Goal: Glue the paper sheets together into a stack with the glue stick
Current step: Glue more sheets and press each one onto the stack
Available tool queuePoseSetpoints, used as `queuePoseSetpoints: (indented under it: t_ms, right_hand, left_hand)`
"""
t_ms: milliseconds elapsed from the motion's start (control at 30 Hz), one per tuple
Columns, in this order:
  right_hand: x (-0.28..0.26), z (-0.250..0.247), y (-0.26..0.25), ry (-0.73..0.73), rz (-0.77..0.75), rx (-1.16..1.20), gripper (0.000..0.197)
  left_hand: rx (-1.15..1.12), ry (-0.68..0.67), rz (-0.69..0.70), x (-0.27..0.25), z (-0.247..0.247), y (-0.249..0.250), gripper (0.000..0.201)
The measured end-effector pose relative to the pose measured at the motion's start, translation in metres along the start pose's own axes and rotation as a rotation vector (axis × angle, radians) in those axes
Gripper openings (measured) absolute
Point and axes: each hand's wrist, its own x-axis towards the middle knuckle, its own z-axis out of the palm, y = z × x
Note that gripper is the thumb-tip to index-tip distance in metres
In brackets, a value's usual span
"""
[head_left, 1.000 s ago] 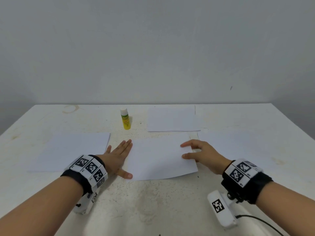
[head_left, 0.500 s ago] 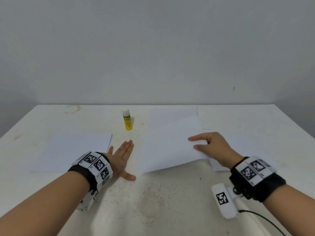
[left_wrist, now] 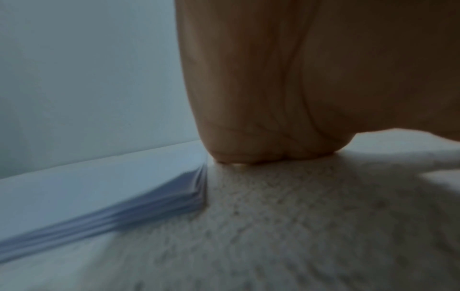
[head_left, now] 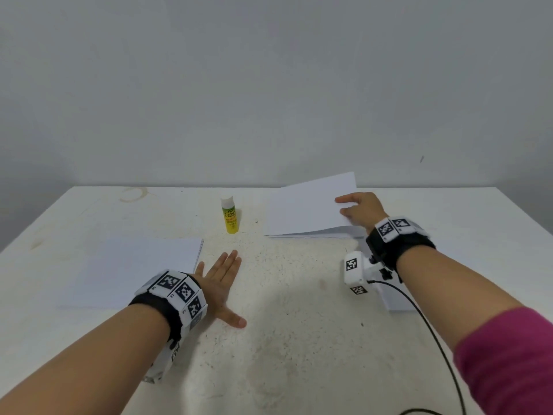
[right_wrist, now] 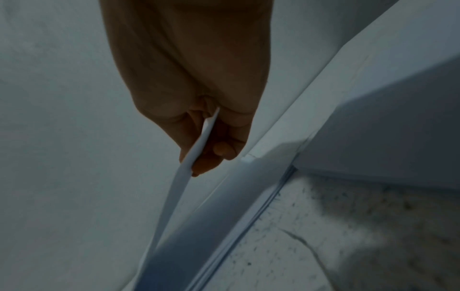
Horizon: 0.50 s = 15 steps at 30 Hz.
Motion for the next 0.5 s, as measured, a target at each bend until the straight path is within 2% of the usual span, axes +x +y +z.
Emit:
queuePoseSetpoints:
  t_ms: [233, 367, 500]
  right_hand:
    - [0.017, 0.01, 0.006, -0.038, 0.04, -0.255, 0.034]
    - [0.019, 0.012, 0.008, -0.058, 0.042, -0.31, 0.034]
    - [0.022, 0.012, 0.009, -0.069, 0.056, -0.337, 0.035]
  left_hand:
    - [-0.021, 0.023, 0.021, 0.003, 0.004, -0.003, 0.16]
    - [-0.044, 0.019, 0.043, 0.002, 0.003, -0.004, 0.152]
    - [-0.05, 0.019, 0.053, 0.002, 0.004, -0.005, 0.154]
